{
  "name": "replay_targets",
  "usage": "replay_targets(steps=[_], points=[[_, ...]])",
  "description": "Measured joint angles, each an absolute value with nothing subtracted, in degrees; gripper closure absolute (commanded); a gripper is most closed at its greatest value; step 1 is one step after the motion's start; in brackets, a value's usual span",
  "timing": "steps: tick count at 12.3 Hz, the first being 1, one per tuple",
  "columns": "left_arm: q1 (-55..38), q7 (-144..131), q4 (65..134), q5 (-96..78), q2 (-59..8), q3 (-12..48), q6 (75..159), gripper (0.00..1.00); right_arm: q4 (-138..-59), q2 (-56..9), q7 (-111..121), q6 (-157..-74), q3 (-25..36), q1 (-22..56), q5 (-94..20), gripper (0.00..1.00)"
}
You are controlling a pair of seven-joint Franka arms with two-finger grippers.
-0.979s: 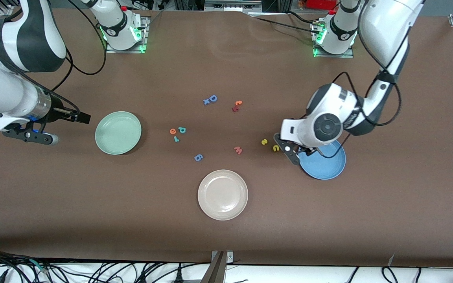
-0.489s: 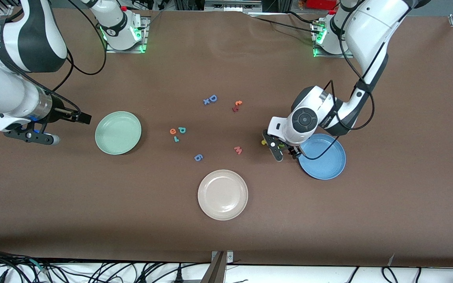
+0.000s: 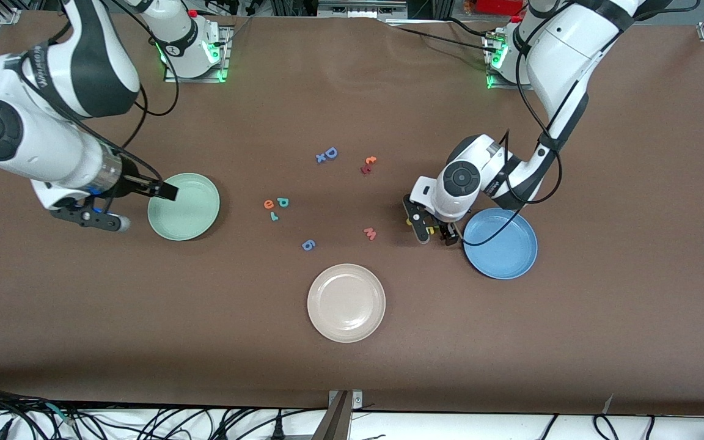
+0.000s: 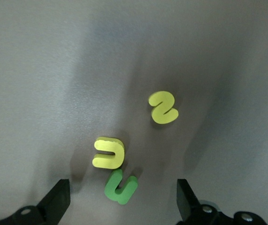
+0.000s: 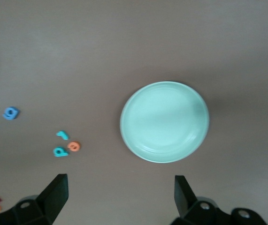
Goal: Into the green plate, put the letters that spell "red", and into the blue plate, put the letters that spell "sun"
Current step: 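Grasp the green letter u with the left gripper while the right gripper reaches out, then drop the green u on the blue plate while the right gripper lowers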
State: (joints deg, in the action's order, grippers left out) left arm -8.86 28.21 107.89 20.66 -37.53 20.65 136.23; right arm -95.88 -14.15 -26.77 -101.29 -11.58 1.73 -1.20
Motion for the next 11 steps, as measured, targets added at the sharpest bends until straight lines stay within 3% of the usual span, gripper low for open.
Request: replay_targets(steps=[1, 2, 3, 4, 5, 6, 11], points=[[-9.18, 28.21, 108.07, 20.85, -37.68, 20.65, 136.23, 0.03, -95.91, -15.02, -28.03, -102.64, -11.61, 2.73, -1.91, 0.0], [-9.45, 28.21, 108.13, 20.88, -37.84, 20.65, 136.24, 0.2, -95.92, -15.86, -29.58, -103.68, -11.64, 3.84, -2.16, 0.0], [-9.57, 28.21, 108.13, 20.91, -37.92, 20.65, 136.26, 0.52, -95.92, -16.71, -31.23, -104.68, -11.68, 5.21, -2.25, 0.0], [-9.56, 28.21, 108.12, 20.93, -37.91, 20.64, 136.26, 0.74, -95.94, -17.5, -33.16, -105.78, -11.72, 6.77, -2.3, 0.0], [-9.53, 28.21, 107.99, 21.12, -37.86, 20.6, 136.34, 0.9, -95.99, -18.34, -35.25, -107.02, -11.76, 8.37, -2.34, 0.0], [-9.48, 28.21, 107.83, 21.28, -37.79, 20.6, 136.34, 0.98, -96.08, -19.49, -37.51, -108.35, -11.77, 10.03, -2.35, 0.01], [-9.32, 28.32, 107.46, 21.29, -36.77, 20.6, 134.73, 0.98, -96.73, -27.64, -48.19, -116.08, -11.79, 16.0, -2.37, 0.01]])
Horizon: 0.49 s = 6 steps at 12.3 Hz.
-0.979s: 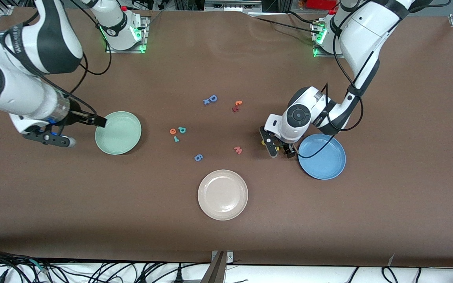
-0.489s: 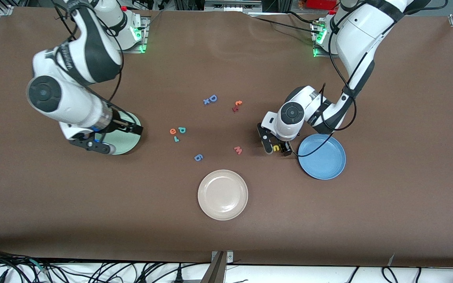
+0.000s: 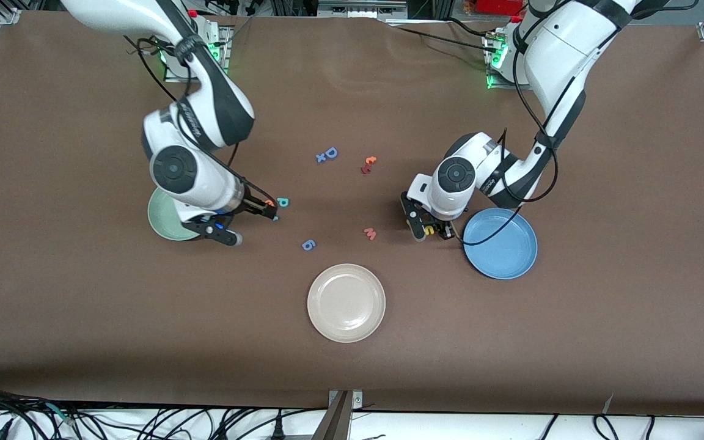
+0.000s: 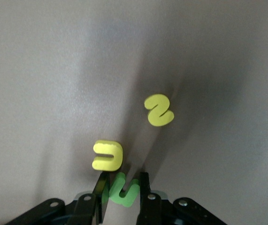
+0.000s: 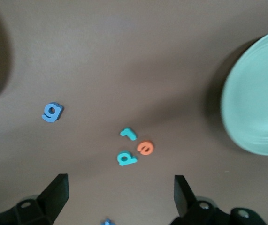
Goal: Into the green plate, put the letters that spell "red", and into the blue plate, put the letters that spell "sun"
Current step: 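Drop the green u on the blue plate while the right gripper lowers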
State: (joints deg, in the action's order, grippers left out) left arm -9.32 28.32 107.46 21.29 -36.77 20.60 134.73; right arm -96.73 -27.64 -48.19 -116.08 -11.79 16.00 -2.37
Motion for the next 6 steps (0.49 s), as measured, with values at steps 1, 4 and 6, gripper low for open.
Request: replay_targets(steps=[1, 4, 6], points=[[-9.28, 28.32, 107.13, 21.29, -36.08, 20.6, 133.02, 0.98, -97.3, -29.01, -50.14, -118.32, -11.79, 17.02, -2.37, 0.01], [-9.15, 28.32, 105.15, 21.29, -32.09, 20.6, 125.71, 0.98, -100.33, -31.09, -54.13, -124.11, -11.79, 19.3, -2.37, 0.01], [-8.43, 28.7, 103.32, 21.29, -29.08, 20.45, 120.63, 0.98, -102.61, -31.73, -54.45, -127.0, -11.76, 19.56, -2.37, 0.01]])
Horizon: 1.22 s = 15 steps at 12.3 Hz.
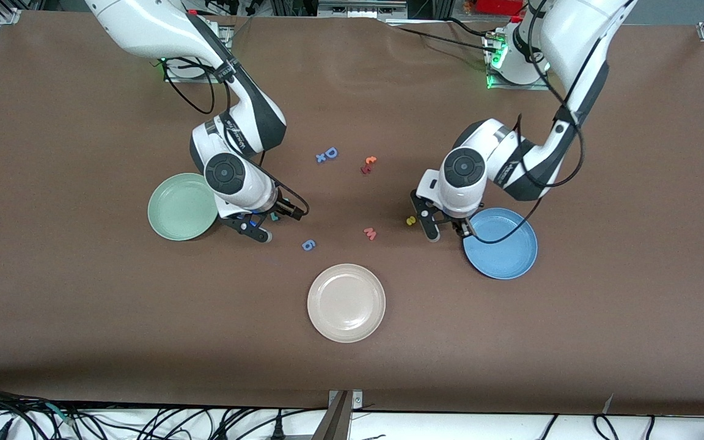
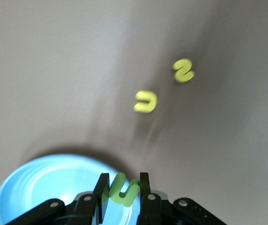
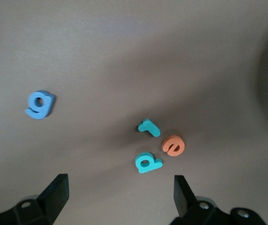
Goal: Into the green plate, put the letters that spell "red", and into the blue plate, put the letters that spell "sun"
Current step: 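Drop the green u on the blue plate while the right gripper lowers, then grasp the yellow u with the left gripper while the right gripper grasps teal p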
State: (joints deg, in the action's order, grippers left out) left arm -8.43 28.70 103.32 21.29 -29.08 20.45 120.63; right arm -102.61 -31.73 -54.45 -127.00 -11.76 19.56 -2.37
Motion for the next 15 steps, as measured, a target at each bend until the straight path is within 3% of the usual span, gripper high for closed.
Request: replay_targets(steps=[3, 5, 6, 9, 10, 11, 12, 15], points=[[-3.27, 35.03, 102.48, 21.29, -28.17, 20.12, 117.74, 0.98, -105.98, -31.96, -54.48, -128.28, -11.6, 19.55, -2.37, 0.04], [0.55, 38.34, 102.81, 21.29, -29.68, 19.95, 117.74, 0.98, -107.84, -31.96, -54.97, -129.32, -11.6, 19.55, -2.38, 0.13], [1.83, 39.7, 103.09, 21.29, -30.8, 19.76, 117.74, 0.98, -108.8, -31.97, -55.42, -130.53, -11.6, 19.56, -2.38, 0.25], [6.46, 44.3, 103.26, 21.29, -35.32, 19.54, 118.73, 0.94, -110.38, -32.17, -56.37, -133.14, -11.78, 19.71, -2.38, 0.3], [7.35, 45.07, 103.23, 21.29, -36.17, 19.55, 119.27, 0.63, -110.43, -32.24, -56.47, -133.52, -11.82, 19.77, -2.38, 0.32], [7.6, 45.38, 103.17, 21.29, -36.43, 19.56, 119.34, 0.01, -110.44, -32.35, -56.48, -134.06, -11.86, 19.82, -2.38, 0.42], [7.59, 45.42, 103.11, 21.29, -36.43, 19.7, 119.34, 0.0, -110.45, -32.54, -56.48, -134.58, -11.95, 19.9, -2.38, 0.46], [7.52, 45.67, 102.64, 21.29, -36.41, 20.19, 119.33, 0.0, -110.46, -32.89, -56.56, -135.04, -12.0, 20.36, -2.38, 0.45]])
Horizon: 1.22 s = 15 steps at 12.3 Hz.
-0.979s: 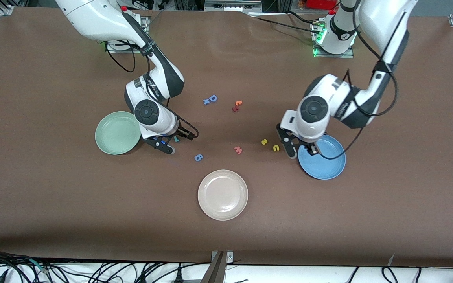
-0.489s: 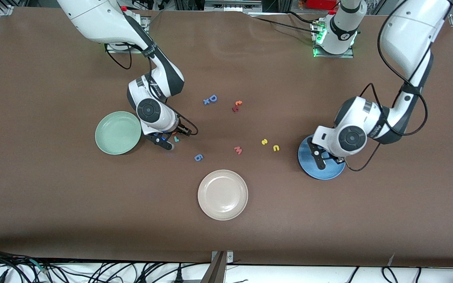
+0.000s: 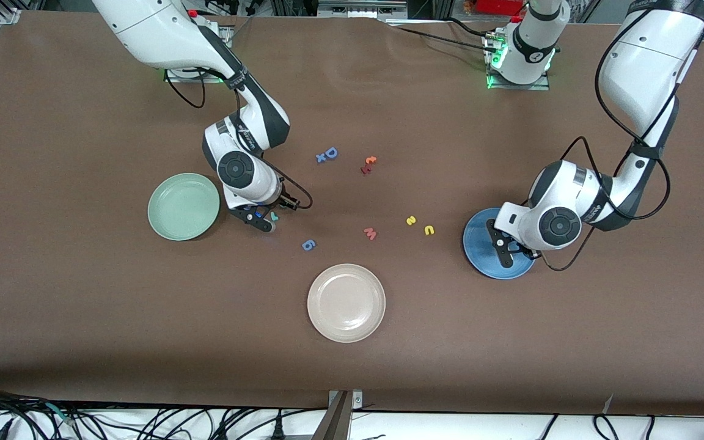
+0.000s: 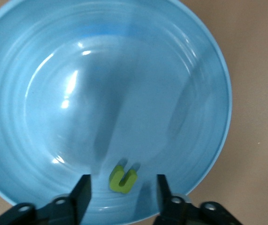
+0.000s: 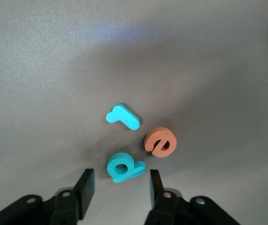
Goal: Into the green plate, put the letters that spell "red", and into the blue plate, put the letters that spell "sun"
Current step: 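Grasp the yellow u with the left gripper while the right gripper grasps teal p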
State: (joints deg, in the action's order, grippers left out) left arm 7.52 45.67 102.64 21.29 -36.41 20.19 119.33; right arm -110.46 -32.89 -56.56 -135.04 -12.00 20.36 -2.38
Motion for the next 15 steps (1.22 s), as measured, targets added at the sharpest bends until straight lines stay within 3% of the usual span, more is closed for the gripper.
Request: replay_targets(steps=[5, 11, 12, 15], points=[[6.9, 46.29, 101.09, 21.29, -34.85, 24.52, 119.28, 0.0, -110.71, -33.22, -56.57, -135.86, -11.99, 20.42, -2.38, 0.45], [-2.3, 45.28, 94.31, 19.97, -37.87, 25.42, 118.72, 0.0, -112.86, -33.19, -55.44, -140.28, -11.99, 20.47, -2.33, 0.45], [-3.72, 43.89, 93.31, 19.91, -39.55, 25.39, 118.72, 0.0, -112.88, -33.17, -55.2, -140.3, -11.99, 20.47, -2.33, 0.47], [-8.6, 37.47, 91.12, 19.92, -43.98, 24.74, 119.24, 0.0, -112.91, -33.13, -55.03, -140.33, -11.99, 20.47, -2.33, 0.67]])
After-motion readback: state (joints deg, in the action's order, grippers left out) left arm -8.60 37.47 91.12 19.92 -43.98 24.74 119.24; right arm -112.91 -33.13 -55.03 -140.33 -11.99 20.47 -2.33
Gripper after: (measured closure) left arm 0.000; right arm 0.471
